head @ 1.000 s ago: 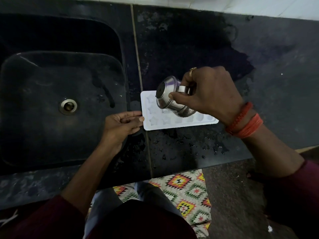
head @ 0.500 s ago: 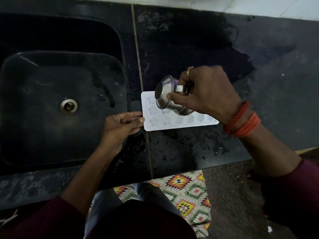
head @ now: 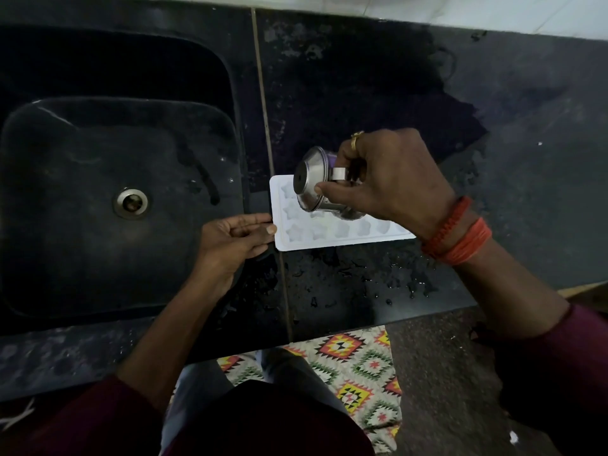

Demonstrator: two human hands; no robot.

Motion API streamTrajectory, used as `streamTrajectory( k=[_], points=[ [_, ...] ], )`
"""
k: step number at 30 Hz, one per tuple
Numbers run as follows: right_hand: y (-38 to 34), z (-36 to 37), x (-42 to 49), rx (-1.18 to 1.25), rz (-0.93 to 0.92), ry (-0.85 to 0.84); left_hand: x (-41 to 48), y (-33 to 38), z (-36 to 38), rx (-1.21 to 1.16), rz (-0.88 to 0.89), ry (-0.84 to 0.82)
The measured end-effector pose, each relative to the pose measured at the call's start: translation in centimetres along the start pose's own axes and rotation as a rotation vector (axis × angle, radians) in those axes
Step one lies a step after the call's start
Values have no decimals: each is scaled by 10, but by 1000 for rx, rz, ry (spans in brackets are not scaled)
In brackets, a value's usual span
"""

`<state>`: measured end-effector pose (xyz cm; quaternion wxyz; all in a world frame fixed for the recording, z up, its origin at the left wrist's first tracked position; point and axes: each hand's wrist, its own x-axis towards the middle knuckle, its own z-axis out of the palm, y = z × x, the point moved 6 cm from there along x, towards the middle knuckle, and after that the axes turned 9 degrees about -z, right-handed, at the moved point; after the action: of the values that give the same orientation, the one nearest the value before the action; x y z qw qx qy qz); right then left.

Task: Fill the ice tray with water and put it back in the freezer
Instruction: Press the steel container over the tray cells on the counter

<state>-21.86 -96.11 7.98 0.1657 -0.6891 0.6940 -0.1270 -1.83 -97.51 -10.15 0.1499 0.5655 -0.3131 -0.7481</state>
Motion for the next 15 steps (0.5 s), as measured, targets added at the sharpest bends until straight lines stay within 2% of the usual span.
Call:
streamTrajectory(
  k=[15],
  points=[
    [0, -5, 1, -15, 3, 10, -1, 0, 2, -13, -2, 4]
  ],
)
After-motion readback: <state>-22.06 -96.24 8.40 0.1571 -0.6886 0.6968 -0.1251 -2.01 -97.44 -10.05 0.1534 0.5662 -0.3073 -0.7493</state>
